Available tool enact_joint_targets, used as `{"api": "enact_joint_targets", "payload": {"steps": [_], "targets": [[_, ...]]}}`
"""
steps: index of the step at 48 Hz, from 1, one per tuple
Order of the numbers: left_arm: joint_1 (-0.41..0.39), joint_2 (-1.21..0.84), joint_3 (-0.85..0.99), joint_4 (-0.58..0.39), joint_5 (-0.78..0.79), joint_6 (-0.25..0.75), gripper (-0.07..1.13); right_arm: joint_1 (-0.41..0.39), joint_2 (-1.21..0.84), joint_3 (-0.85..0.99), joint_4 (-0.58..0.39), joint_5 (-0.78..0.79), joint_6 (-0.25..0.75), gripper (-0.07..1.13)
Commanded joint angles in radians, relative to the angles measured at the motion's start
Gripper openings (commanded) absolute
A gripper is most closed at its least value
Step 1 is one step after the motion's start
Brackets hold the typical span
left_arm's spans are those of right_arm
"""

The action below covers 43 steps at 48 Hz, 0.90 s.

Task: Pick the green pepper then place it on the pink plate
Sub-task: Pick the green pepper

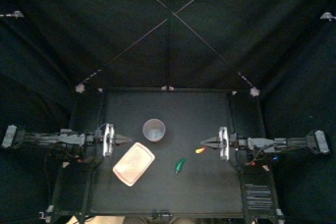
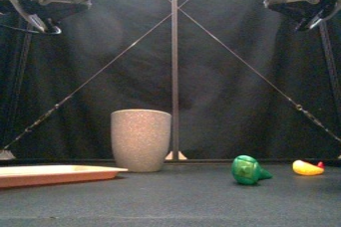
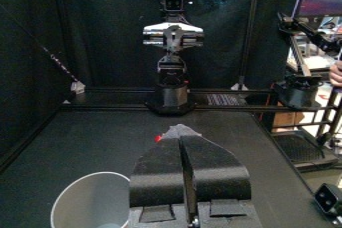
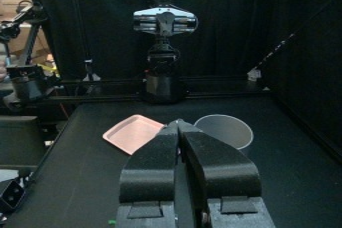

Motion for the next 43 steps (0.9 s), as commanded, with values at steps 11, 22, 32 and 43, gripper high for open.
{"api": "enact_joint_targets", "payload": {"steps": [11, 22, 32, 43], "targets": [[0.020, 0.011, 0.003, -0.009, 0.081, 0.003, 0.03, 0.032, 0.143, -0.025, -0.002, 0.097, 0.041, 0.15], [0.038, 0.011, 0.002, -0.020, 0.083, 0.002, 0.03, 0.101, 0.302, -0.060, 0.000, 0.169, 0.046, 0.40], [0.051, 0.011, 0.005, -0.046, 0.052, 0.000, 0.03, 0.124, 0.399, -0.117, -0.003, 0.115, 0.043, 0.78], [0.061, 0.011, 0.005, -0.066, 0.034, 0.002, 0.03, 0.120, 0.557, -0.144, -0.002, -0.003, 0.043, 0.94]]}}
